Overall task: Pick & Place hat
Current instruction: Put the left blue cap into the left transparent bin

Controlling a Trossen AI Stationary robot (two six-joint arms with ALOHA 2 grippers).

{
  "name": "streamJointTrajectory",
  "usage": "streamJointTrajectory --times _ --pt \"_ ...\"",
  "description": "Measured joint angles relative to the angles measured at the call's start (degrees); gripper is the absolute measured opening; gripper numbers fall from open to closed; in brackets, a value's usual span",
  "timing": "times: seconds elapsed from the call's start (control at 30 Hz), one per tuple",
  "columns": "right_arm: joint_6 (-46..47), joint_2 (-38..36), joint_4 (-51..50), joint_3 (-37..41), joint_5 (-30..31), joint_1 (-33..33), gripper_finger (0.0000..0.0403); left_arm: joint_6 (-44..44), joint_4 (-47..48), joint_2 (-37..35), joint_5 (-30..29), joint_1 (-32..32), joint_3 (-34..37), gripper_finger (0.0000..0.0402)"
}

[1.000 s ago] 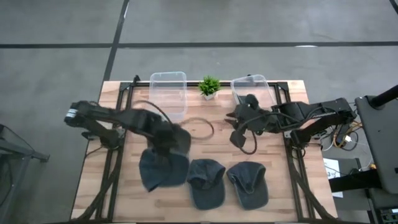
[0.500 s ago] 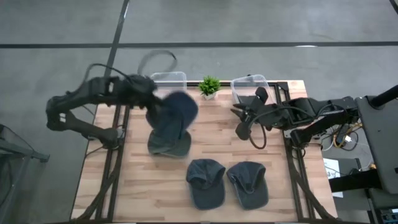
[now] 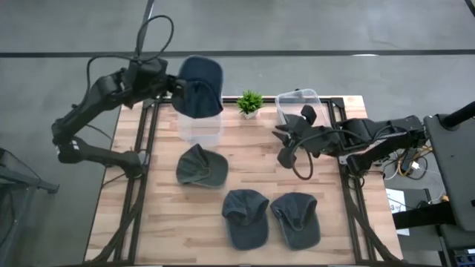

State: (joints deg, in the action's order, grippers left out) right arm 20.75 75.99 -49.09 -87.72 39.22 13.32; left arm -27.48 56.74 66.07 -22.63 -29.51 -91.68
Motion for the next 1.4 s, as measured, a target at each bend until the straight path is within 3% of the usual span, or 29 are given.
streamJointTrajectory --times 0.23,0.57,0.73,1.4 --pt "-1.8 -0.2 2.4 0.0 0.0 0.0 0.0082 -2.4 -2.4 5.6 4.1 -4.4 0.0 0.0007" --pt "-3.3 -0.2 3.0 0.0 0.0 0.0 0.0082 -7.2 7.3 12.8 1.4 -6.0 0.1 0.0007" --pt "-4.3 -0.2 3.1 0.0 0.0 0.0 0.0082 -9.9 11.4 14.9 -4.8 -6.2 0.1 0.0007" --pt "-6.4 -0.2 3.1 0.1 -0.1 0.0 0.0082 -13.8 10.8 25.4 -1.2 -7.2 0.1 0.0007"
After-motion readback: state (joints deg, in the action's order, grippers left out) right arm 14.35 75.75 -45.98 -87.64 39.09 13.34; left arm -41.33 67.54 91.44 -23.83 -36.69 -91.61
